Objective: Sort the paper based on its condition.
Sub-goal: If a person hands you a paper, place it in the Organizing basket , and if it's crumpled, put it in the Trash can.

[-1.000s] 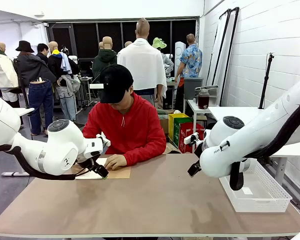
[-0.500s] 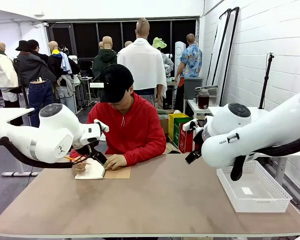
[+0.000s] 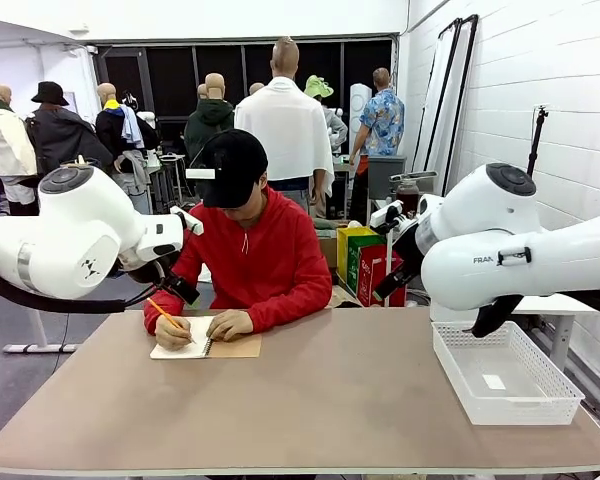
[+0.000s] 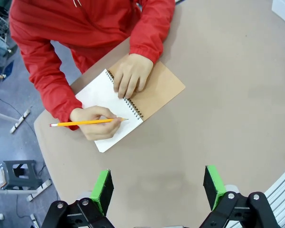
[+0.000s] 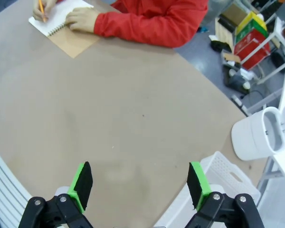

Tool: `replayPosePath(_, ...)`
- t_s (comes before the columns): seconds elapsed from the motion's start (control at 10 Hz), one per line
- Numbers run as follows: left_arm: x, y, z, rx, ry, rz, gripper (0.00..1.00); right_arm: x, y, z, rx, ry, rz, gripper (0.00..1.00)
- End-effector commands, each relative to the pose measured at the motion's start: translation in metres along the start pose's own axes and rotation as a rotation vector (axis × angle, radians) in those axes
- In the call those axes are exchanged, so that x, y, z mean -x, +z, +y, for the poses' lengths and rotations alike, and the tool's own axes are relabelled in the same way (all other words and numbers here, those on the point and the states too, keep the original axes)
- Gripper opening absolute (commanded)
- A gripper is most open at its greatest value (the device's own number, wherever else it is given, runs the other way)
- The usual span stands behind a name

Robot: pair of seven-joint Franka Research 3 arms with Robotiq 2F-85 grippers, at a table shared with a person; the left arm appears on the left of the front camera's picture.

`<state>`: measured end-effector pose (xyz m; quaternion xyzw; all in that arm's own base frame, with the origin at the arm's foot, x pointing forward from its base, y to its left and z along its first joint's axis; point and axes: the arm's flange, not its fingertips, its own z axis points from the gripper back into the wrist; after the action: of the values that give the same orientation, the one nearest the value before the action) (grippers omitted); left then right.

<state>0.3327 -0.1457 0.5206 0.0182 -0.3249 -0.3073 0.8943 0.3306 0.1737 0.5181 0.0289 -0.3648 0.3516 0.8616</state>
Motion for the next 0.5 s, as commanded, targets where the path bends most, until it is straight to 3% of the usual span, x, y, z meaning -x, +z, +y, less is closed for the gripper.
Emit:
replayPosePath(0.0, 0.0066, 0.0112, -0.0115, -0.011, 0.007, -0.016, 1.0, 0.0154, 0.0065, 0.0028, -0.039, 0.032, -0.014, 1.0)
replayPosePath(0.4, 0.0103, 0.0155, -0.0145, -0.01, 0.01, -0.032, 1.0, 0.0161, 0.0078, 0.0003, -0.055, 0.034, -0.034, 1.0)
